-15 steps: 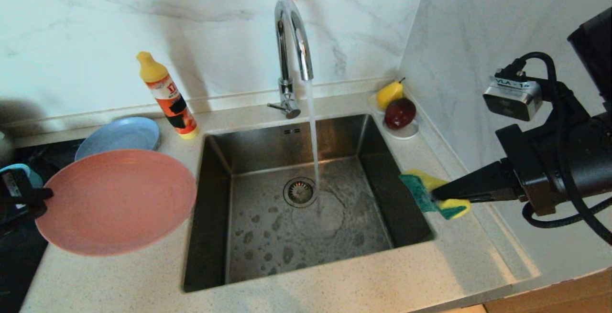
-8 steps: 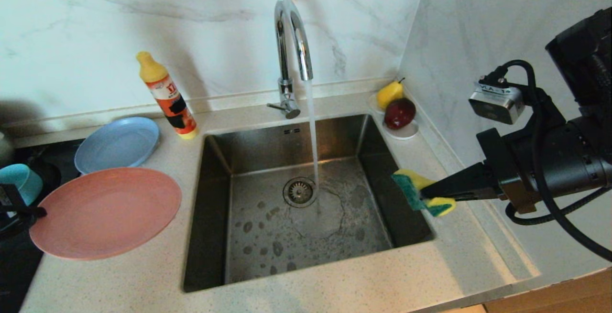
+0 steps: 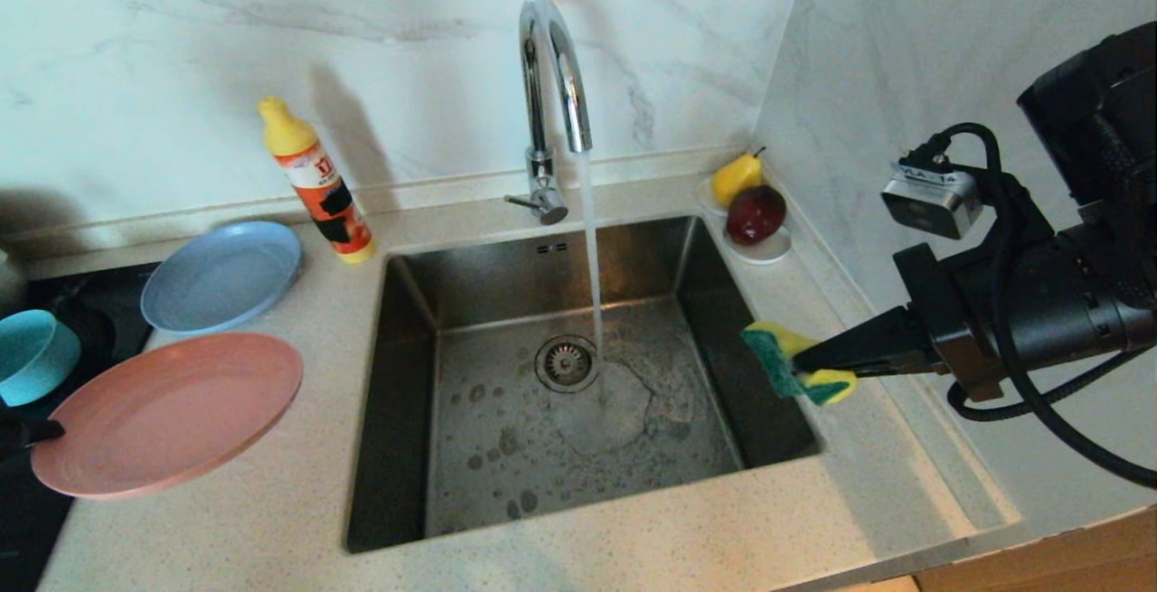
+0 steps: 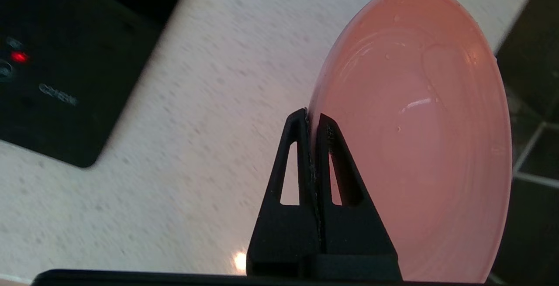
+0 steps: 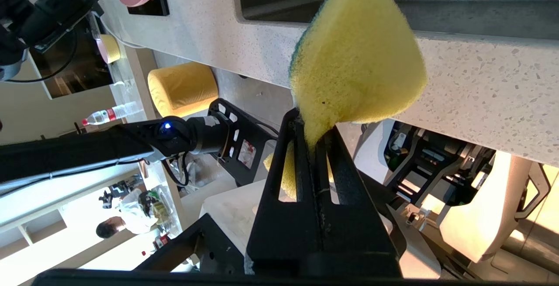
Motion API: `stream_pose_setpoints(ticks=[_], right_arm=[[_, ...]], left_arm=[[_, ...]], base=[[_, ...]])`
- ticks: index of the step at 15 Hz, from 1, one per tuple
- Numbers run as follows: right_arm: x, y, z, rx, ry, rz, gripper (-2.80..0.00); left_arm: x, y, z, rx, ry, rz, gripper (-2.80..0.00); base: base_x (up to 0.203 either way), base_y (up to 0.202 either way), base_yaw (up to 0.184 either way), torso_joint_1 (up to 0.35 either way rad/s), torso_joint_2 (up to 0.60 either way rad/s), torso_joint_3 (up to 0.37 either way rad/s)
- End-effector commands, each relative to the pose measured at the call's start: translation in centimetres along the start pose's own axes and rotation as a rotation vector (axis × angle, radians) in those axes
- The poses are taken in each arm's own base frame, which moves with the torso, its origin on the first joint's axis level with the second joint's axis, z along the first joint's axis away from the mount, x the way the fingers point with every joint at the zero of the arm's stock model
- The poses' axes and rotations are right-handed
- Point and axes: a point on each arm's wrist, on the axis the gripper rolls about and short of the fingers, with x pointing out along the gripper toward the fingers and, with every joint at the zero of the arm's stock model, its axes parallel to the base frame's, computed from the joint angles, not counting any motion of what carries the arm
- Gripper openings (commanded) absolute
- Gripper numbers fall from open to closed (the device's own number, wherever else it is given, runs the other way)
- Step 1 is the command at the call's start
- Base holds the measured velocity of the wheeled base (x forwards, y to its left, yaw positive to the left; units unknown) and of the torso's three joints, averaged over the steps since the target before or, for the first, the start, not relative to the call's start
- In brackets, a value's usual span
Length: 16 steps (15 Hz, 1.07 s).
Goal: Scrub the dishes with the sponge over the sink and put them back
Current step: Place the plate on the table
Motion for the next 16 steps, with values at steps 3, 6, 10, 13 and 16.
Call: stream_pose_setpoints(ticks=[3, 6, 10, 13, 16], right_arm=[[0.0, 0.0, 0.0, 0.001, 0.006, 0.002, -2.8], [0.0, -0.1, -0.1, 0.004, 0.008, 0.0, -2.8], [0.2, -0.2, -0.2, 0.008, 0.017, -0.002, -2.8], [0.4, -0.5, -0.4, 0.015, 0.028, -0.009, -2.8], [0.5, -0.4, -0.1, 0.003, 0.01, 0.013, -2.8]], left_arm=[[2.6, 2.5, -0.2, -0.004, 0.037, 0.027, -2.8], [3.8, 4.1, -0.3, 0.023, 0.046, 0.045, -2.8], [4.5, 4.9, 0.2, 0.052, 0.002, 0.029, -2.8], [4.3, 5.6, 1.0, 0.076, -0.069, -0.024, -2.8], [4.3, 5.9, 0.6, 0.076, -0.065, -0.029, -2.8]], base=[[0.0, 0.0, 0.0, 0.0, 0.0, 0.0], [0.0, 0.0, 0.0, 0.0, 0.0, 0.0], [0.0, 0.0, 0.0, 0.0, 0.0, 0.0], [0.0, 0.0, 0.0, 0.0, 0.0, 0.0], [0.0, 0.0, 0.0, 0.0, 0.0, 0.0]])
